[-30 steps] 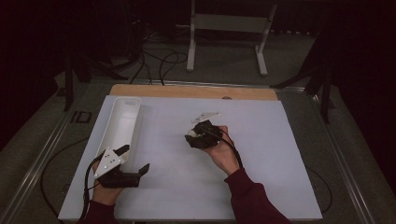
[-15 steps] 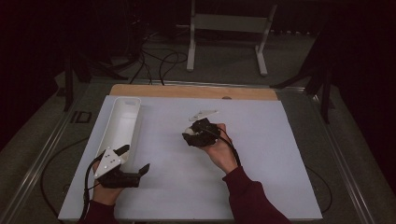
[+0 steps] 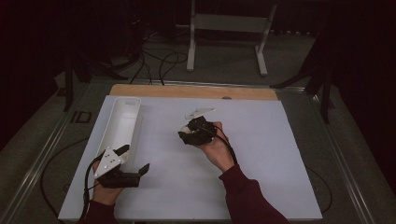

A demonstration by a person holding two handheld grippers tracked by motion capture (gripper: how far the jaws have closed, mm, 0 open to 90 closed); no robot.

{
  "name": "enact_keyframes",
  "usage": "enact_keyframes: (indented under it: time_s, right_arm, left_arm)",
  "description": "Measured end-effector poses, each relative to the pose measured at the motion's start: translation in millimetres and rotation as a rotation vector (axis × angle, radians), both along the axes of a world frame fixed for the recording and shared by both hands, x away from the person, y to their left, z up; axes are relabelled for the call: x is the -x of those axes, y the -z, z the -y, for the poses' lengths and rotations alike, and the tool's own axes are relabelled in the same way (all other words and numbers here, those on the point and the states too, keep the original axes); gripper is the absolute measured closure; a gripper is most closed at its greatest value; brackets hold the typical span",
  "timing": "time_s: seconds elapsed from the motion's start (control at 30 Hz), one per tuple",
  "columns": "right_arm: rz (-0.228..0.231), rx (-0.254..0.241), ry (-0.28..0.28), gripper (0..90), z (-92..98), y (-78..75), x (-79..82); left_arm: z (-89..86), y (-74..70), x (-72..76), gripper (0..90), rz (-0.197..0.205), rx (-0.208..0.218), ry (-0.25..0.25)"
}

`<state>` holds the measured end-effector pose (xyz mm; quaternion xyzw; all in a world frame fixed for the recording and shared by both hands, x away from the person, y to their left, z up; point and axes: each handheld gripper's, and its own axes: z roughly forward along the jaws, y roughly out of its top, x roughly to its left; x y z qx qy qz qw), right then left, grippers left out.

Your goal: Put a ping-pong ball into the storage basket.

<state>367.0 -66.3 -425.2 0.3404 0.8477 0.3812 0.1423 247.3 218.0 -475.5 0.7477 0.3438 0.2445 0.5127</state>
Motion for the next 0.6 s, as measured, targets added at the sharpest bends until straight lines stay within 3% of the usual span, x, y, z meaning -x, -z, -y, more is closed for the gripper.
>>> enact_keyframes:
  time_s: [0.6]
  right_arm:
    - [0.015,-0.005,-0.029,50.3,-16.0,-11.4,-1.7]
  left_arm:
    - [-0.4,0.0,0.0,2.5,0.000,0.004,0.000]
